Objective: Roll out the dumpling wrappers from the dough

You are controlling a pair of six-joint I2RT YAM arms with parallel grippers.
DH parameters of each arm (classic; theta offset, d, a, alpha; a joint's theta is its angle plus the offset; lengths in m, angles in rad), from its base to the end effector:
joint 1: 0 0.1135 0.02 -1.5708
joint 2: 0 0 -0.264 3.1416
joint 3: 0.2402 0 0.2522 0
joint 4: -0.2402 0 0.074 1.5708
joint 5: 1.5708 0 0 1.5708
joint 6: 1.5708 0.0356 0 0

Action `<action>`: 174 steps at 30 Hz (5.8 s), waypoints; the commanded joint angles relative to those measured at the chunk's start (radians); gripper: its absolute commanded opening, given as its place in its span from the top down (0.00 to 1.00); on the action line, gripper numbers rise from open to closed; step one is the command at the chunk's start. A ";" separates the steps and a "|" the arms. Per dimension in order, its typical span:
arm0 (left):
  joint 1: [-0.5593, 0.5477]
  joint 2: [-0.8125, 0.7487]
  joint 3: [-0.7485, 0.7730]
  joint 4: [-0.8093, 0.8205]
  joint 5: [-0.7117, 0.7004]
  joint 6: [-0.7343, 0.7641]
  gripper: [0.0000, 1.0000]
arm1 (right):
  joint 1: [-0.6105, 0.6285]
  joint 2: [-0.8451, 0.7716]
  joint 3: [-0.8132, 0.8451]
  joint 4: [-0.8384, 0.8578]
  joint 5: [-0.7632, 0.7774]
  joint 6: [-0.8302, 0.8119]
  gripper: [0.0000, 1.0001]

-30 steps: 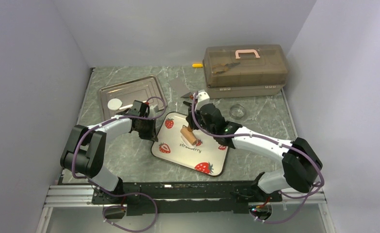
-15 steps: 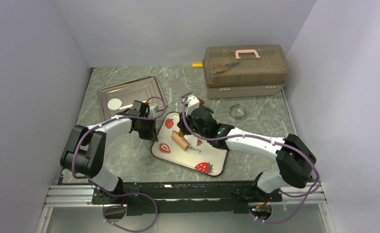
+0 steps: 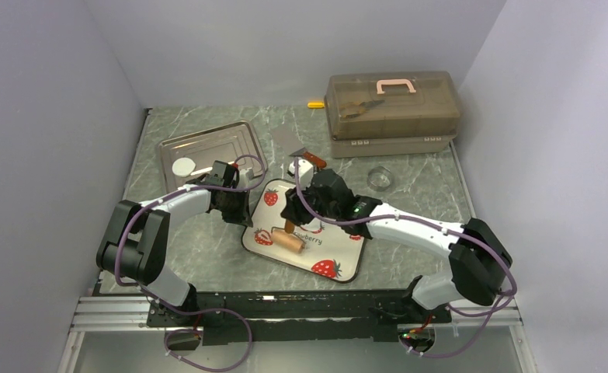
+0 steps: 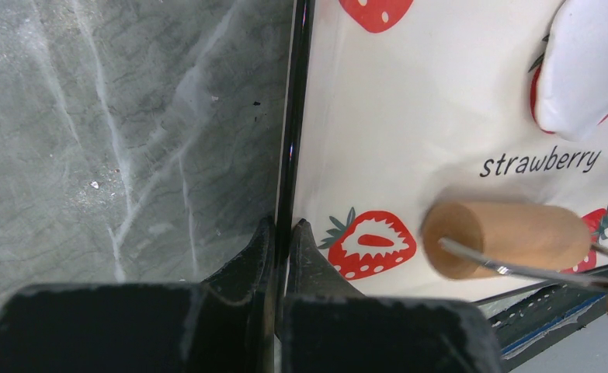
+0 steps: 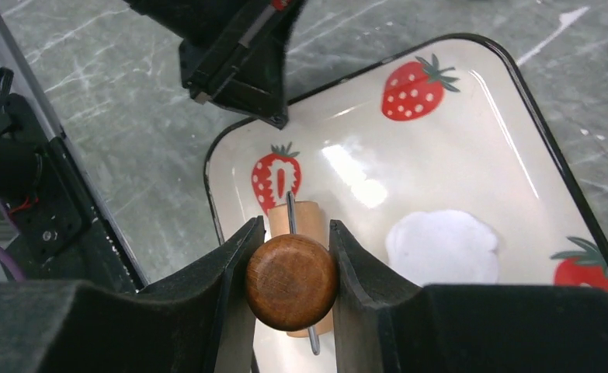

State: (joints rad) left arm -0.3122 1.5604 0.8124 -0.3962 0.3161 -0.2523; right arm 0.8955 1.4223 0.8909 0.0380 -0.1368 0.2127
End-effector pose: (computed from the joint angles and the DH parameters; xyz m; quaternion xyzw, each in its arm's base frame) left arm 0.2652 -0.0972 0.1567 0.0622 0.9637 -0.2060 0.1579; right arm 0.1955 0.2518 0.2504 -0.3198 0.7952 0.3192 0.4044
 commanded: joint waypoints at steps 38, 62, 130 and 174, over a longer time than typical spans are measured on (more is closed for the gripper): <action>0.016 -0.019 -0.012 0.007 -0.087 0.017 1.00 | -0.096 0.018 -0.120 -0.167 -0.037 0.088 1.00; 0.018 -0.030 -0.010 0.009 -0.087 0.025 1.00 | -0.169 0.058 0.107 -0.164 0.181 0.012 1.00; 0.033 -0.020 -0.012 0.013 -0.063 0.026 1.00 | -0.275 -0.230 -0.081 -0.085 0.329 0.004 1.00; 0.035 -0.023 -0.014 0.012 -0.064 0.026 1.00 | -0.153 -0.238 0.071 -0.074 0.297 -0.019 1.00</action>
State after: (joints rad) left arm -0.2905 1.5528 0.8051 -0.3855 0.3325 -0.2466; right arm 0.7120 1.1709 0.8143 -0.1345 0.2550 0.2489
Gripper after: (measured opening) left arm 0.032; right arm 0.356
